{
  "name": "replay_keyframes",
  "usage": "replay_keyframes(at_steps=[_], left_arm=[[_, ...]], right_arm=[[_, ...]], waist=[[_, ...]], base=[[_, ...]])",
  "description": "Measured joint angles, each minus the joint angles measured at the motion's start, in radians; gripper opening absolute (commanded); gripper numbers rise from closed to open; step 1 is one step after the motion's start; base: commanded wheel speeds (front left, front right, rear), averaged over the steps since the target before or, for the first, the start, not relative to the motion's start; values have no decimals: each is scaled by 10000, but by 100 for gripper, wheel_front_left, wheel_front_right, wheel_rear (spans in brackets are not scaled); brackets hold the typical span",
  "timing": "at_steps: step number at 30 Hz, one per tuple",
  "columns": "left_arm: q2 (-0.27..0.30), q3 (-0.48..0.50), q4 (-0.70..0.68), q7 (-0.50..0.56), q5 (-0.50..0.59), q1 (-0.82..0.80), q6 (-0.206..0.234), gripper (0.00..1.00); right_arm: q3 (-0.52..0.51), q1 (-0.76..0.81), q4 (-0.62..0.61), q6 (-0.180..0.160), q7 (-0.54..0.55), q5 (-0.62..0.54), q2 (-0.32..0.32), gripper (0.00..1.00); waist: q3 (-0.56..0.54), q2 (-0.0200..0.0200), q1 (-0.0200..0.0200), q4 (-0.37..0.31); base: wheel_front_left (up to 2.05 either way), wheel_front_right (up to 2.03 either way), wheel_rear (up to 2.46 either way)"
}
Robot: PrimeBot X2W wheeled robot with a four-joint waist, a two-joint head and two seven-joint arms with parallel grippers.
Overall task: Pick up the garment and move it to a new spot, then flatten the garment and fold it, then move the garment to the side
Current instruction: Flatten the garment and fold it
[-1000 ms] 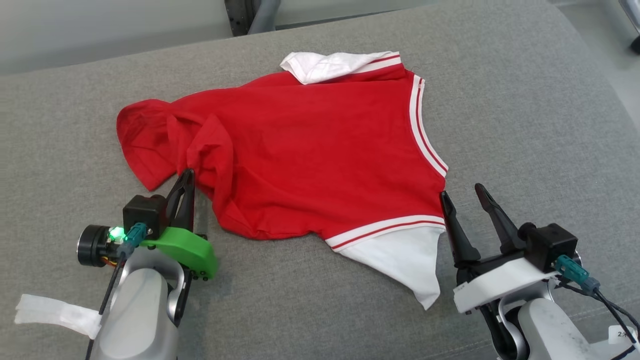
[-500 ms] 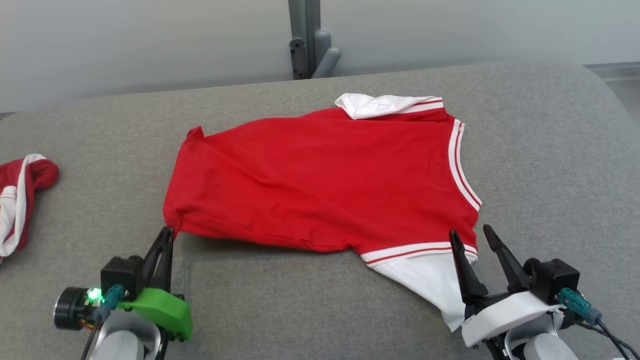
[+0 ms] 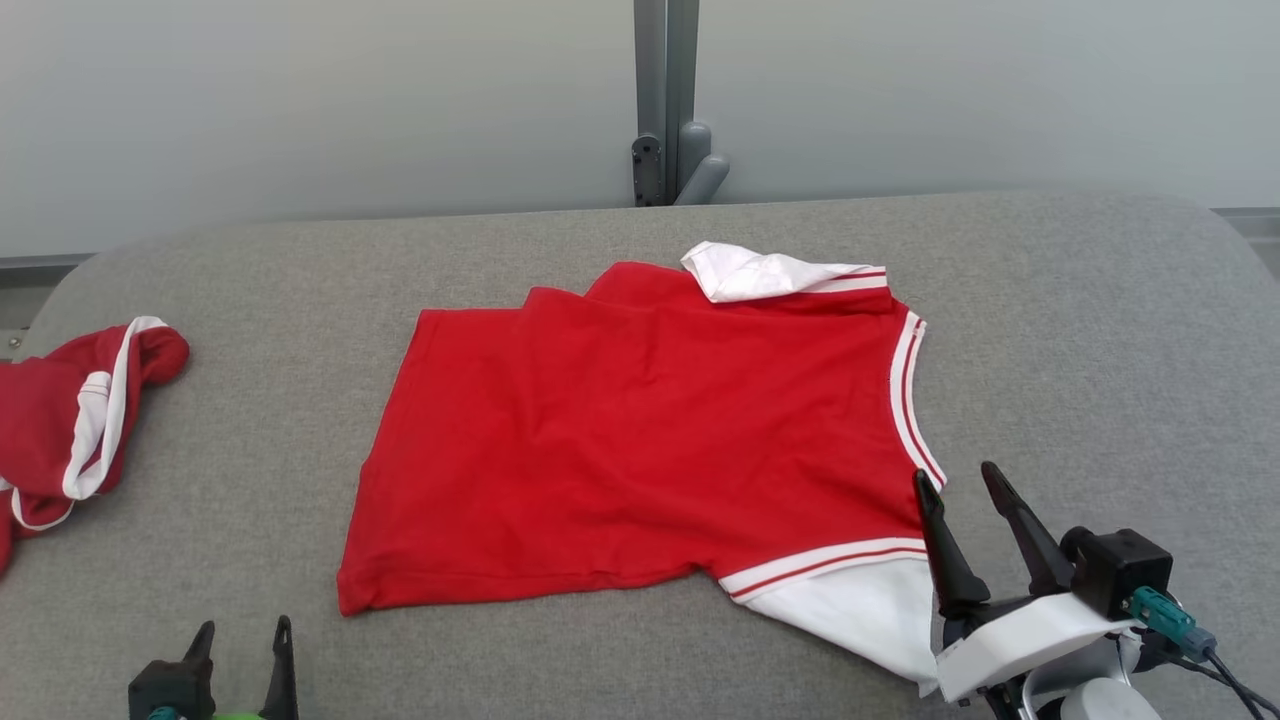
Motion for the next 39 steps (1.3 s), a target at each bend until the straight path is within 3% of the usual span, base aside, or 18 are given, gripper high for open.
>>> replay_keyframes(at_steps=[14,32,39], left_arm=[[-1490,1302,-2493,-2,157,920,222,100],[-1728,1346,-2552,-2,405,1156,-36,100],[-1745,892,-2280,0,86,1071,-40,100]], right_arm=[[-349,391,-295,0,0,-752,121,100],[-407,723,-242,0,0,-1333,251,100],[155,732,779,0,0,-1440,163,100]], waist=[[-422,0,0,-457],[-450,0,0,-598],[-51,0,0,-571]], base=[[0,0,0],[0,0,0],[0,0,0]])
